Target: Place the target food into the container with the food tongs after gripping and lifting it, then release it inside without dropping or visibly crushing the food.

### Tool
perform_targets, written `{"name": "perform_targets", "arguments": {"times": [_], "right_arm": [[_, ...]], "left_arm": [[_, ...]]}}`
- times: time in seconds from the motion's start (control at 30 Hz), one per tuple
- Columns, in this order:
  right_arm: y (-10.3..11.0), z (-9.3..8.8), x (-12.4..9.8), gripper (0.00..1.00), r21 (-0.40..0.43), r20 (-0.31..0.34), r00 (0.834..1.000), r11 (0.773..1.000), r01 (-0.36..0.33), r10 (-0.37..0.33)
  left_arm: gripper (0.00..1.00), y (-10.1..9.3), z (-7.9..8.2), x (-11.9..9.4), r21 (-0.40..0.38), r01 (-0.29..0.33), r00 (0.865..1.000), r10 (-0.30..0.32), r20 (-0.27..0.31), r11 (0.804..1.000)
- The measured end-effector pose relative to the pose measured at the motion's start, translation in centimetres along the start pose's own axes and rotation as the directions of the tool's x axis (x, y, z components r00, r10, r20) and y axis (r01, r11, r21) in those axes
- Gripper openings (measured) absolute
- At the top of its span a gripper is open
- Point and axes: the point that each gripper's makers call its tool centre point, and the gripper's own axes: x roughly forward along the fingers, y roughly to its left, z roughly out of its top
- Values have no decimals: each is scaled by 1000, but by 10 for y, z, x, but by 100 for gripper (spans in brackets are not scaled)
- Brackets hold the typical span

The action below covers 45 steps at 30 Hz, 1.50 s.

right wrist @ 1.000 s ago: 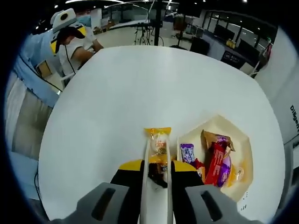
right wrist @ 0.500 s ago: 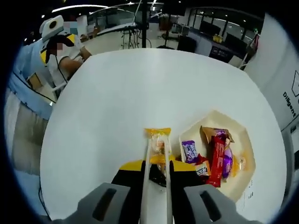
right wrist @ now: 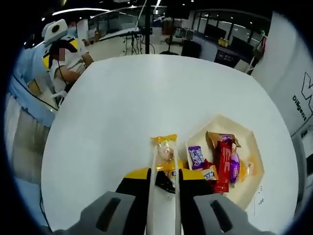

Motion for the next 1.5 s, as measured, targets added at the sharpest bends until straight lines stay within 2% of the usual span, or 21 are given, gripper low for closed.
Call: {"name": "perform_targets", "arguments": {"times": [0.07, 0.13, 0.2, 0.37, 0.43, 0.47, 0.53, 0.57, 0.6, 0.7, 0.83, 0.97, 1.03, 1.23, 1.37, 1.4, 1.47, 1.5], "right_arm": [[-3, 3, 2, 14, -13, 1, 1000, 1000, 6, -6], [0, 5, 4, 15, -13, -6, 1000, 1000, -19, 18], [-1, 6, 9, 15, -46, -30, 999, 999, -12, 11], [-1, 12, 17, 16, -98, -85, 996, 994, -49, 41], [-6, 15, 18, 16, -120, -116, 992, 991, -59, 45], [-5, 14, 18, 16, -125, -156, 985, 988, -87, 67], [-9, 19, 19, 17, -160, -173, 983, 983, -92, 64], [-11, 17, 19, 17, -163, -217, 974, 981, -104, 67], [-13, 21, 21, 17, -181, -215, 974, 978, -106, 66], [-14, 25, 24, 17, -167, -227, 971, 979, -119, 79], [-7, 27, 27, 18, -186, -216, 975, 978, -96, 55], [-9, 22, 34, 17, -198, -231, 972, 977, -80, 32], [-9, 19, 36, 16, -231, -249, 968, 971, -63, 3], [-14, 18, 39, 12, -219, -251, 967, 976, -14, -42], [-14, 19, 38, 11, -150, -217, 975, 988, 20, -53], [-11, 17, 36, 11, -96, -210, 977, 995, 14, -34], [-8, 15, 34, 11, -59, -200, 980, 998, -1, -11], [-10, 14, 33, 11, -59, -194, 981, 998, 10, -21]], "left_arm": [[39, -1, -1, -1, -1, 1, 1000, -1, -5, 1000], [39, -1, -3, -2, 1, -1, 1000, 1, -8, 1000], [39, -1, -4, -4, -4, -3, 1000, 3, -11, 1000], [38, 2, -5, -8, -9, -17, 1000, 17, -12, 1000], [38, 4, -6, -9, -10, -23, 1000, 23, -15, 1000], [38, 5, -6, -10, -11, -27, 1000, 26, -14, 1000], [38, 7, -6, -11, -14, -32, 999, 32, -13, 999], [37, 8, -6, -11, -16, -34, 999, 33, -13, 999], [37, 9, -6, -11, -19, -34, 999, 34, -11, 999], [37, 11, -6, -11, -20, -40, 999, 40, -7, 999], [37, 14, -7, -12, -27, -44, 999, 44, -5, 999], [37, 15, -10, -12, -30, -42, 999, 41, -16, 999], [36, 16, -10, -11, -32, -40, 999, 40, -16, 999], [37, 16, -6, -7, -27, -35, 999, 35, -9, 999], [37, 15, -6, -7, -26, -32, 999, 32, -7, 999], [37, 14, -7, -7, -28, -32, 999, 32, -7, 999], [37, 13, -8, -9, -33, -31, 999, 31, -8, 999], [37, 13, -9, -9, -32, -32, 999, 32, -9, 999]]}}
